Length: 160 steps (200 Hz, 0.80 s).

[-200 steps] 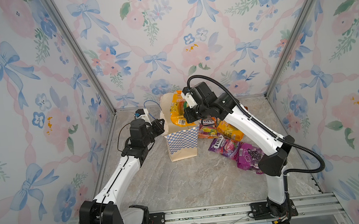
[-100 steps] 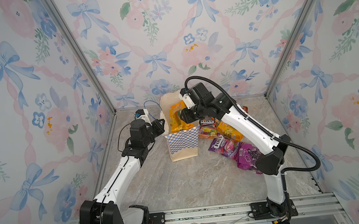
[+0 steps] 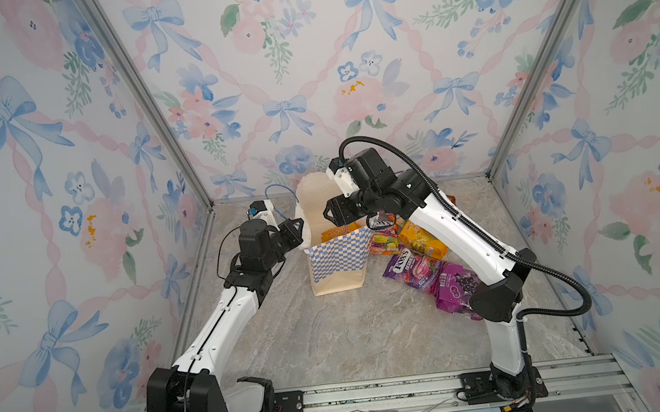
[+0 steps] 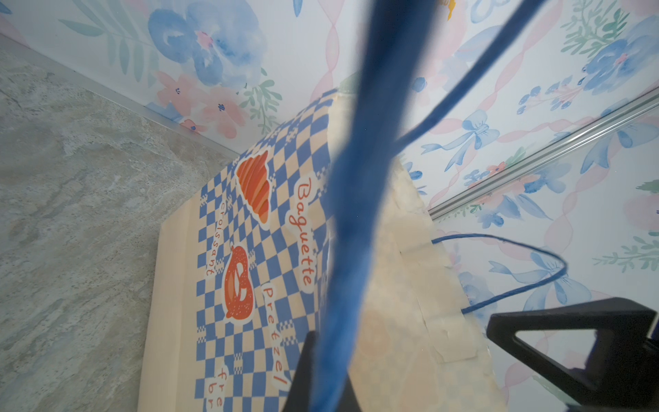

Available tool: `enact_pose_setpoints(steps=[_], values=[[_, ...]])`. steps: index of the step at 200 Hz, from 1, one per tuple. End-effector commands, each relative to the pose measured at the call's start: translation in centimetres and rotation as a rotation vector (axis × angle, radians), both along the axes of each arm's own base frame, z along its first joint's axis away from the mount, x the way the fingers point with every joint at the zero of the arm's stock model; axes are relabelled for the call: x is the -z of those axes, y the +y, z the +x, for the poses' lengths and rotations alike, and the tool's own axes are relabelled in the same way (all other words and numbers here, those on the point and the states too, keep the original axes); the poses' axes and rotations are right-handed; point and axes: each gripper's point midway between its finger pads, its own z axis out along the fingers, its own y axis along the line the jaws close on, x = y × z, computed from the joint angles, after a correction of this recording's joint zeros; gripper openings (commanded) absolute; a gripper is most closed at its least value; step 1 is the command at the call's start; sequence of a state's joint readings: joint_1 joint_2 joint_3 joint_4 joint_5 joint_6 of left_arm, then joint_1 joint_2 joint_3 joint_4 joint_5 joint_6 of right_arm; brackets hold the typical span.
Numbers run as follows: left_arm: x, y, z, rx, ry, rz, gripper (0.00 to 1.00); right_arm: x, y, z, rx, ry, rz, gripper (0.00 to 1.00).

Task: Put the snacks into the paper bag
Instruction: 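Move the right gripper back toward the purple grape snack bag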

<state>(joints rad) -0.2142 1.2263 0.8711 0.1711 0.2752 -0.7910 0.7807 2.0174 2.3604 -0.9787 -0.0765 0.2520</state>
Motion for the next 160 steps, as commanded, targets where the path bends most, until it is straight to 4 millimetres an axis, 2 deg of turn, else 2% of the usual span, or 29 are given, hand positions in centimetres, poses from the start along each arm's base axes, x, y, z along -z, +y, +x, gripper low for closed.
enact_pose_setpoints(steps=[1,46,81,84,99,125,134,160], values=[[0.0,-0.1,0.2,0.007,-0.01,-0.015,0.0,-3.5,-0.9,-2.4,-0.088,-0.074,0.013,0.73],[-0.1,0.1,0.2,-0.001,-0.013,-0.024,0.0,-5.8,-3.4,-4.6,-0.14,-0.156,-0.006,0.82],[-0.3,0.3,0.2,-0.004,-0.017,-0.027,0.0,-6.2,-6.7,-5.7,-0.096,-0.198,-0.041,0.9],[-0.4,0.3,0.2,-0.004,-0.018,-0.027,0.0,-6.8,-7.4,-6.1,-0.088,-0.212,-0.035,0.91],[-0.4,0.3,0.3,-0.005,-0.018,-0.03,0.0,-6.9,-9.3,-6.5,-0.041,-0.231,-0.044,0.95],[-0.5,0.3,0.3,-0.003,-0.02,-0.033,0.0,-6.4,-13.3,-6.8,0.069,-0.232,-0.065,1.0],[-0.6,0.3,0.3,-0.005,-0.022,-0.035,0.0,-6.0,-14.9,-6.9,0.115,-0.224,-0.074,0.99],[-0.4,0.8,0.5,-0.02,-0.019,-0.034,0.0,-3.5,-19.2,-7.7,0.242,-0.151,-0.099,0.97]])
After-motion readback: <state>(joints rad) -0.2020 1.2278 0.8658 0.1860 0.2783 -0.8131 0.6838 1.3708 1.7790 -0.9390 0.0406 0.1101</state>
